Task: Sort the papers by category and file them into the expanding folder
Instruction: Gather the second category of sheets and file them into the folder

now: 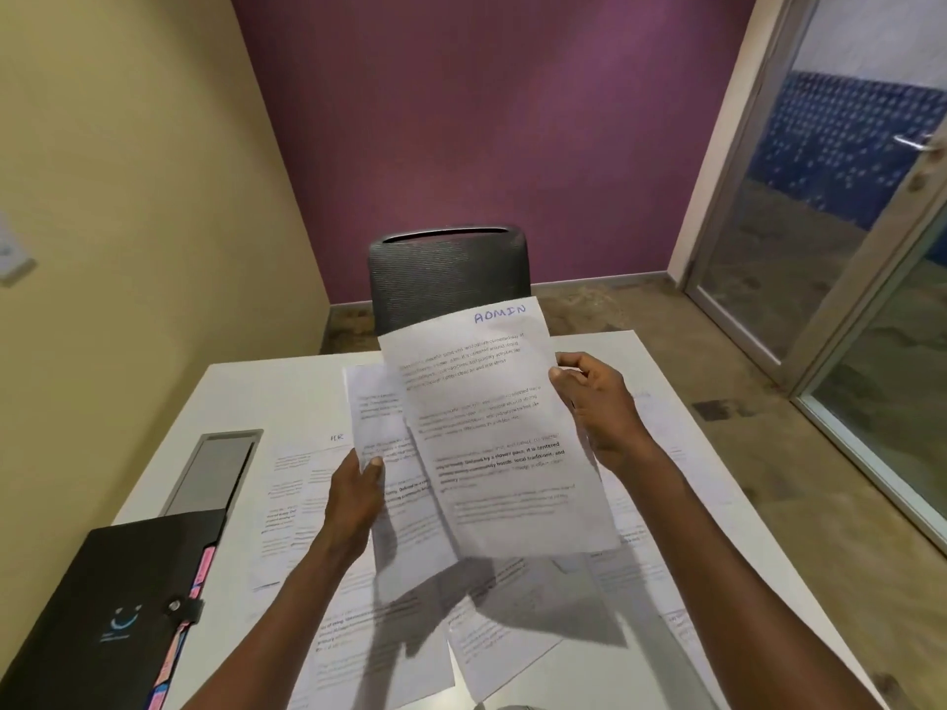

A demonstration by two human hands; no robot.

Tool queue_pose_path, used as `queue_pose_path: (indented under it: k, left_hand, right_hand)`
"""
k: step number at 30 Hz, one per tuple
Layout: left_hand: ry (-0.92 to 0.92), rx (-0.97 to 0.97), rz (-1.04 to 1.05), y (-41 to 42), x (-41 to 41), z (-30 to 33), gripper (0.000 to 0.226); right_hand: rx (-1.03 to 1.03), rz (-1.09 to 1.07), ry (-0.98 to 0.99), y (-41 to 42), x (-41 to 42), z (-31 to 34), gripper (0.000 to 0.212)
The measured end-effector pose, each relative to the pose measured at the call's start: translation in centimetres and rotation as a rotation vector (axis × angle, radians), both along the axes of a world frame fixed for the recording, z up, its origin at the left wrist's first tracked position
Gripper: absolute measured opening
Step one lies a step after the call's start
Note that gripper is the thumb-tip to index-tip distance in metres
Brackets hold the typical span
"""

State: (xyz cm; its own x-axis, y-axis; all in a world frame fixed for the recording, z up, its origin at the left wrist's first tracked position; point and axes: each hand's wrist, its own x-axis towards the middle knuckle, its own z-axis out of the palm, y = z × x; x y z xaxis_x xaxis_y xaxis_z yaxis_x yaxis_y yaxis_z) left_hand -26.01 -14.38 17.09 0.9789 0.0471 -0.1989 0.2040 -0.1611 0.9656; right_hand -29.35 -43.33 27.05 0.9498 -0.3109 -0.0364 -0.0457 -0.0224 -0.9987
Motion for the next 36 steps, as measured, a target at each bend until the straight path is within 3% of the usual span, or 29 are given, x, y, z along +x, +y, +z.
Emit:
queue_pose_path:
  k: [4, 9, 12, 15, 18, 20, 23, 24, 27, 31, 36]
  left_hand:
    - [0.033, -0.193, -0.091, -1.7, -1.0, 1.5, 0.024]
    - [0.238, -0.451, -0.19, -2.6, -1.9, 2.4, 0.028]
    - [0.317, -0.485, -0.21, -2.7, -2.0, 2.5, 0.03]
    - [0.361, -0.496, -0.152, -3.0, -2.1, 2.0, 0.028]
    - [0.405, -0.456, 0.038, -3.4, -1.7, 0.9, 0.032]
    - [0.371, -0.394, 0.109, -3.6, -1.2, 0.2, 0.048]
    - [0.089, -0.045, 0.053, -3.6, -0.4, -0.4, 0.053]
    - [-0.012, 0.038, 0.041, -3.5, -0.2, -0.4, 0.044]
    - [-0.184, 0.138, 0.075, -3.7, 0.2, -0.3, 0.032]
    - [-0.23, 0.129, 0.094, -4.3, 0.2, -0.5, 0.031]
    - [-0.074, 0.107, 0.103, -3.1, -1.6, -5.3, 0.037]
  right_hand:
    - [0.001, -0.123, 0.087, 0.9, 1.3, -2.0, 0.011]
    - [-0.084, -0.262, 0.193, 2.4, 2.1, -5.7, 0.009]
    - [-0.119, -0.312, 0.241, 2.8, 1.9, -6.4, 0.013]
    - [0.013, -0.295, 0.281, 3.1, 1.9, -7.1, 0.019]
    - [0.085, -0.236, 0.285, 3.7, 1.7, -7.9, 0.033]
    - [-0.019, -0.2, 0.254, 4.2, 1.4, -8.0, 0.021]
    - [-0.12, -0.16, 0.142, 4.9, 1.4, -7.8, 0.008]
    - [-0.149, -0.152, 0.117, 5.0, 1.5, -7.6, 0.008]
    - [-0.166, -0.13, 0.053, 5.3, 1.7, -7.6, 0.008]
    - [-0.146, -0.111, 0.013, 5.3, 1.5, -8.4, 0.005]
    - [-0.128, 0.04, 0.145, 5.7, 0.5, -13.7, 0.021]
